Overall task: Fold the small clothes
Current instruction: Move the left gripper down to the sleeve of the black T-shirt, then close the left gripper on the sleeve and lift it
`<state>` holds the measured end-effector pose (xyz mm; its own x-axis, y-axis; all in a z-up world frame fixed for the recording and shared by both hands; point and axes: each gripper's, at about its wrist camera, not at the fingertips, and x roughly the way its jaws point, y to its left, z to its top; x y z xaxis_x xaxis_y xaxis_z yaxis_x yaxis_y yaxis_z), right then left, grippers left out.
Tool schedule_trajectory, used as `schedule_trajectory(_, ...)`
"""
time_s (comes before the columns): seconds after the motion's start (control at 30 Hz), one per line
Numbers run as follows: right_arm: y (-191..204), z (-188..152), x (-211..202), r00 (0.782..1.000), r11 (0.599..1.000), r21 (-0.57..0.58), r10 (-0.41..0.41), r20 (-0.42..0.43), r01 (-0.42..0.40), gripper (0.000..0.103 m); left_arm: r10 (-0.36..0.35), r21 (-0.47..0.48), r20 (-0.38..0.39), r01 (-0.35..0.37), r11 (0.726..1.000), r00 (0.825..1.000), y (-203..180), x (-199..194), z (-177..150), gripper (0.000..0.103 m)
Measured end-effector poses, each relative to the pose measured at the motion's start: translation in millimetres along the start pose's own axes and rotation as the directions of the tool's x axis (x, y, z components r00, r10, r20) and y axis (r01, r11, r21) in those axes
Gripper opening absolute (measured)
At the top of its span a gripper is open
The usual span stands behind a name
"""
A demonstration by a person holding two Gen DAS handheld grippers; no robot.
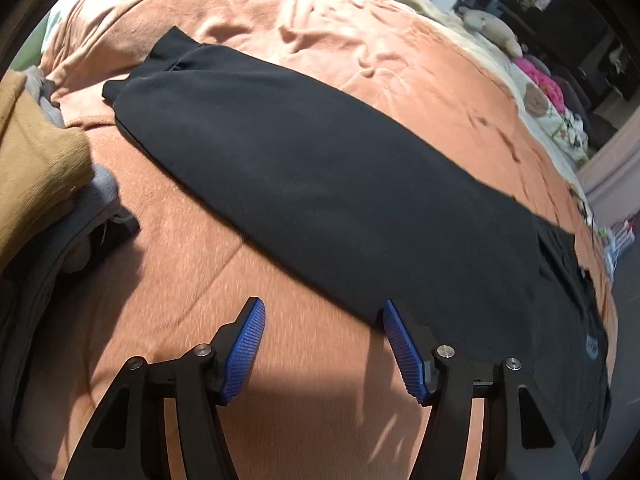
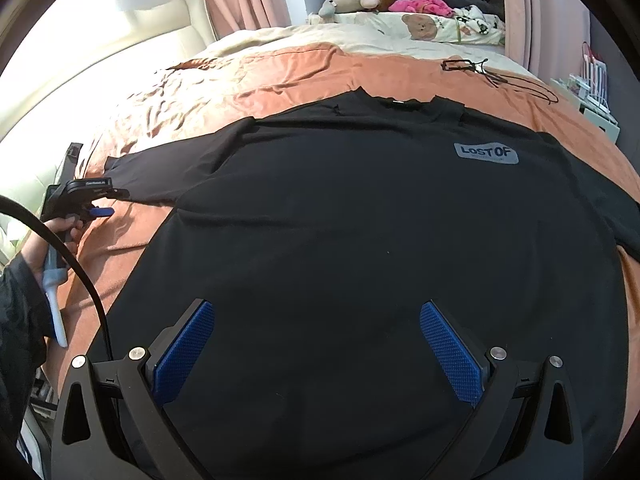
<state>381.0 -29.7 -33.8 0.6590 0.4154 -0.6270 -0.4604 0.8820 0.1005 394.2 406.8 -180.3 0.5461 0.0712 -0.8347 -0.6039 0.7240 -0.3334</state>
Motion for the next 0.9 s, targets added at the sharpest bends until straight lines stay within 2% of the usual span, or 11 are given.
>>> schedule_trajectory(0.07, 0, -1, 0, 1.0, 1.0, 0.007, -0.001, 0.002, 0.001, 0.103, 0.005, -0.01, 0.009, -0.005, 1.0, 1.0, 0, 4, 6, 0.06)
schedule_trajectory(0.17, -1, -4, 0, 1.0, 1.0, 0.018, 0.003, 0.007, -0.003, 0.103, 0.012, -0.038, 0.025, -0.011, 0.999, 1.0, 3, 8, 16, 0.049)
schedule_trajectory(0.3, -4, -5, 1, 1.0, 1.0, 0.024, 0.006, 0.01, -0.007, 0.103, 0.029, -0.073, 0.062, -0.025, 0.997, 0.998, 8, 13, 27, 0.016)
schedule_trajectory(0.33, -5, -5, 1, 1.0, 1.0, 0.026, 0.009, 0.011, -0.009, 0.103, 0.025, -0.078, 0.067, -0.02, 0.997, 0.997, 8, 13, 28, 0.011)
schedule_trajectory(0.47, -9, -4, -2, 1.0, 0.999, 0.035, -0.003, 0.01, 0.003, 0.103, 0.024, -0.037, 0.142, -0.019, 0.999, 0.99, -9, -7, 31, 0.008)
schedule_trajectory(0.67, -16, -4, -11, 0.999, 0.998, 0.06, -0.02, 0.031, 0.018, 0.103, -0.015, 0.011, 0.206, 0.013, 1.0, 0.978, -41, -41, 47, 0.007)
schedule_trajectory(0.73, -19, -4, -15, 0.999, 0.996, 0.077, -0.036, 0.038, 0.033, 0.099, -0.037, 0.041, 0.229, 0.028, 0.999, 0.973, -56, -54, 52, 0.007)
schedule_trajectory(0.9, -28, -8, -25, 0.998, 0.992, 0.121, -0.036, 0.047, 0.03, 0.099, -0.111, 0.115, 0.261, 0.083, 0.99, 0.959, -97, -81, 60, 0.007)
